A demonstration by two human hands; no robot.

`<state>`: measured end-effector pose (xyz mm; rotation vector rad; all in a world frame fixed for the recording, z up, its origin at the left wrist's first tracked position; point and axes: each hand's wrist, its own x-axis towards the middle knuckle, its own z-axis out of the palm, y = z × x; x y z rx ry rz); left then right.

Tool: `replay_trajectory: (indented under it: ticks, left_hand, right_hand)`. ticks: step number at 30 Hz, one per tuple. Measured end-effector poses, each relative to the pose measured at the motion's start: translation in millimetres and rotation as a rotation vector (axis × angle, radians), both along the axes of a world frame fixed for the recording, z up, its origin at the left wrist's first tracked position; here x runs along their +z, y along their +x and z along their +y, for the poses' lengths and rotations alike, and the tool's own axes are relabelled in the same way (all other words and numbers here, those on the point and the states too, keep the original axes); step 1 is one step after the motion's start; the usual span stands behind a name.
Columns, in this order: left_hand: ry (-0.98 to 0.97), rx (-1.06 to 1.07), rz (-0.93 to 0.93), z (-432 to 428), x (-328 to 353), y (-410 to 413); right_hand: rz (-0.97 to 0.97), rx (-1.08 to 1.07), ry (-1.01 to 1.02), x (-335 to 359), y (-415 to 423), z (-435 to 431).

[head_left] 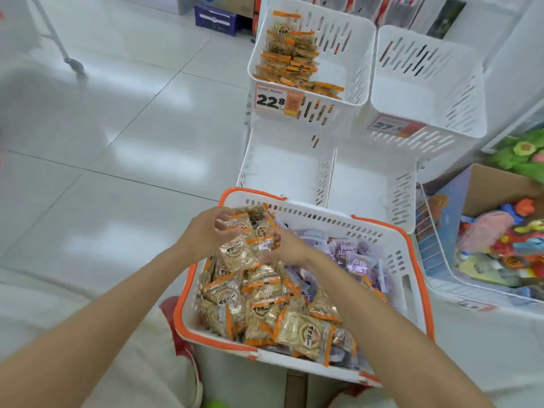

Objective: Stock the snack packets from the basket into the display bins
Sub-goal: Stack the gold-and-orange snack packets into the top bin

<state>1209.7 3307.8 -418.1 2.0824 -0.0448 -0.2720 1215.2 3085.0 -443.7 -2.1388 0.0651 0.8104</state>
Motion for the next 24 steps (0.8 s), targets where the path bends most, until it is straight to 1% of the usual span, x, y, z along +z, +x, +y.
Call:
replay_trajectory:
  ticks: [3,5,6,7,8,9,10,11,12,13,14,15,16,17,18,20,21,22,24]
  left_hand:
    - [-0.058,0.024,0.015,-5.9,1.7,-1.2]
    - [-0.049,0.065,0.010,-12.3,7.5,-1.5]
    - [-0.059,0.095,0.040,-16.5,12.2,-2.0]
    - [-0.121,0.132,0.131,-21.1,17.7,-2.2]
    - [-0.234,0.161,0.300,-25.7,25.5,-2.5]
    - [-0.384,0.161,0.520,-29.6,33.1,-2.1]
    - [-0.538,0.140,0.718,-31.9,38.7,-2.2]
    - [-0.672,0.114,0.829,-33.4,40.2,-2.5]
    - [-0.766,0.098,0.856,-33.7,39.2,-2.3]
    - [-0.788,0.092,0.831,-32.4,35.8,-0.9]
    - [-0.766,0.087,0.787,-30.1,31.4,0.2]
    - [-0.728,0.094,0.730,-26.8,26.7,1.1]
    - [-0.704,0.097,0.688,-23.2,23.3,1.8]
    - [-0.705,0.098,0.669,-19.8,20.0,2.6]
    - [-0.713,0.088,0.659,-17.2,18.3,2.5]
    - [-0.725,0.048,0.645,-15.7,17.4,0.6]
    - [-0.729,0.022,0.637,-15.7,17.6,-0.9]
    - [-0.731,0.005,0.628,-14.9,16.9,-1.5]
    - [-0.734,0.006,0.604,-13.1,18.2,-3.1]
  right_hand:
    - [-0.035,-0.065,0.050,10.6,1.1,-6.7]
    - [-0.150,-0.143,0.071,19.2,2.7,-11.6]
    - [-0.241,-0.184,0.084,25.2,3.2,-12.9]
    - [-0.337,-0.227,0.119,33.4,1.9,-12.3]
    - [-0.416,-0.260,0.192,42.2,0.1,-10.6]
    - [-0.454,-0.266,0.284,51.5,-1.5,-8.6]
    - [-0.443,-0.227,0.370,61.3,-3.6,-6.2]
    - [-0.372,-0.134,0.434,71.0,-7.2,-3.6]
    - [-0.269,-0.012,0.443,77.2,-10.1,-3.4]
    - [-0.184,0.090,0.418,79.3,-10.5,-6.2]
    - [-0.148,0.123,0.389,77.0,-8.5,-11.4]
    - [-0.147,0.077,0.357,72.3,-6.4,-17.3]
    - [-0.154,-0.012,0.307,63.1,-4.4,-23.4]
    - [-0.155,-0.089,0.228,51.8,-4.3,-27.8]
    - [-0.122,-0.122,0.134,38.3,-6.0,-29.6]
    - [-0.010,-0.051,-0.055,13.8,-14.3,-23.7]
    - [-0.004,0.011,-0.159,3.5,-19.8,-19.4]
    - [-0.036,0.037,-0.223,-5.0,-22.9,-16.4]
    - [-0.103,-0.008,-0.217,-10.9,-22.3,-15.8]
